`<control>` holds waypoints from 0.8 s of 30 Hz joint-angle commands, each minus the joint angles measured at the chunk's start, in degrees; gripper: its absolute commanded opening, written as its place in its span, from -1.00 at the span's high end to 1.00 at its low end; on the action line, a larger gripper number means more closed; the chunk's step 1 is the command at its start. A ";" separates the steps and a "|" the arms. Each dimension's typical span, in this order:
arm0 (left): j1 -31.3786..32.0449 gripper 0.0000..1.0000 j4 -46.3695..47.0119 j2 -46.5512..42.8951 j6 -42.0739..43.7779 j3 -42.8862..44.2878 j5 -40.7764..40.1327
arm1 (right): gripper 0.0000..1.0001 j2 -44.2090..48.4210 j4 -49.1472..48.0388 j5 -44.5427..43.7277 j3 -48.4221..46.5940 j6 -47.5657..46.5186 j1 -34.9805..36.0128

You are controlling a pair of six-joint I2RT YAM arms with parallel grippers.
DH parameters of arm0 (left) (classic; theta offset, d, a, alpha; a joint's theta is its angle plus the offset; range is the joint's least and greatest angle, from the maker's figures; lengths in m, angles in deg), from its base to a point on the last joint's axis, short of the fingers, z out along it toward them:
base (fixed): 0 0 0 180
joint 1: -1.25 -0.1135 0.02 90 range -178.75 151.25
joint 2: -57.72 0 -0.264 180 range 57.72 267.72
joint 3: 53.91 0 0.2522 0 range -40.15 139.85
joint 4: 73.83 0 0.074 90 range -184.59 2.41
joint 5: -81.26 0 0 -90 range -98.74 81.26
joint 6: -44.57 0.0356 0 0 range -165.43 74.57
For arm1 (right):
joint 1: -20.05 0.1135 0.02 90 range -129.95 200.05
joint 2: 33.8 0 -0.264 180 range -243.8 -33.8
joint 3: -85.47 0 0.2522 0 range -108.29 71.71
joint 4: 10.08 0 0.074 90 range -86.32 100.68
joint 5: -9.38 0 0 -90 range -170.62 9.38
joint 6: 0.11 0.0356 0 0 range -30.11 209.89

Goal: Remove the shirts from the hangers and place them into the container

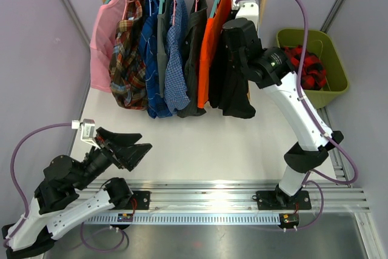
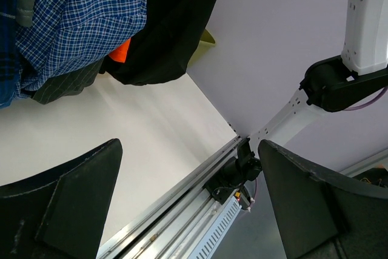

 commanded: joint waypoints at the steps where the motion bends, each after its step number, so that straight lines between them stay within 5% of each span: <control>1: 0.03 -0.98 0.53 -0.78 -0.49 -0.34 -0.94 | 1.00 2.59 -4.46 -1.26 1.28 -1.35 -1.19; 8: 0.11 -0.98 1.05 -0.70 -0.49 -0.96 -0.86 | 1.00 10.59 -19.64 -3.72 10.06 -8.37 -1.54; 16: 0.03 -0.98 2.90 0.10 0.21 -1.66 -0.59 | 1.00 12.44 -28.37 -0.39 9.72 -16.47 -3.65; 24: 0.11 -0.98 2.55 0.27 1.00 -1.14 -1.38 | 1.00 17.71 -22.32 7.34 10.77 -13.23 -3.57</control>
